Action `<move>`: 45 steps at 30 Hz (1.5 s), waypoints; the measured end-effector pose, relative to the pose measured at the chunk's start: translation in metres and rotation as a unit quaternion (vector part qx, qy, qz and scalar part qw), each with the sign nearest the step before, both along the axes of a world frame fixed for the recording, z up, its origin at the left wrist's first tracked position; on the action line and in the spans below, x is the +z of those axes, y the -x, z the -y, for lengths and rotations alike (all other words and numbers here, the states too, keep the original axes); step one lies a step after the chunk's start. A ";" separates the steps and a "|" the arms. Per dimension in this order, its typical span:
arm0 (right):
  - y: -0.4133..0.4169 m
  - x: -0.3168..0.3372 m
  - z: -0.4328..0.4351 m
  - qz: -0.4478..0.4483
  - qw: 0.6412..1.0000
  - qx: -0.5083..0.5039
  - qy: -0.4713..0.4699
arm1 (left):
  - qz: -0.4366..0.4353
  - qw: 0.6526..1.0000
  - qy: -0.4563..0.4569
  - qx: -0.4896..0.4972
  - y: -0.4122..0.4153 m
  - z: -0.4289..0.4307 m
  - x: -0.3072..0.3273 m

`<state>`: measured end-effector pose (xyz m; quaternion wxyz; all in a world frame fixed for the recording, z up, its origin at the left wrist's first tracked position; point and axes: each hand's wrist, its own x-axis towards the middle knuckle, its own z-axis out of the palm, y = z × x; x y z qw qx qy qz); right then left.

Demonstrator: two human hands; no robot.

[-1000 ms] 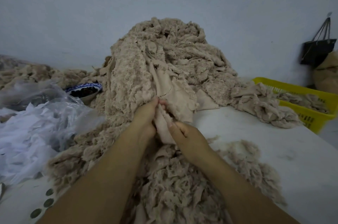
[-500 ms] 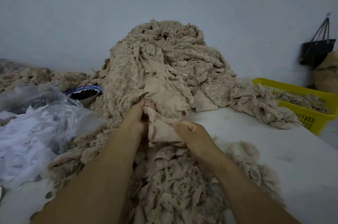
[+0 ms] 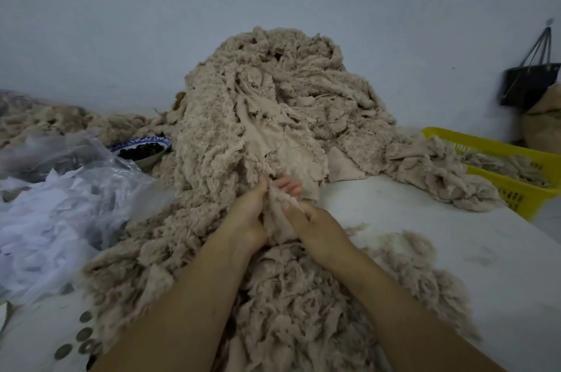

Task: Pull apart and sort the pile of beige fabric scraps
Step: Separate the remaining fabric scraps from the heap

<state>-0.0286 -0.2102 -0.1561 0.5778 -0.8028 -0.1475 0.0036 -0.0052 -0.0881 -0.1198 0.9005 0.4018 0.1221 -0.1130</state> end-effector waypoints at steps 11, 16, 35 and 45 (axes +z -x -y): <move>-0.009 0.005 0.015 -0.084 0.970 -0.059 -0.221 | -0.018 0.990 -0.136 -0.029 -0.016 0.006 0.004; -0.015 0.006 0.021 -0.099 0.955 -0.091 -0.264 | 0.090 0.977 -0.160 -0.105 0.011 0.004 0.000; -0.001 0.002 0.011 -0.064 0.985 -0.070 -0.146 | 0.069 0.995 0.040 0.059 0.026 0.007 -0.016; -0.003 -0.008 0.009 0.031 0.998 -0.044 -0.036 | 0.091 0.977 -0.114 0.155 0.024 0.005 -0.023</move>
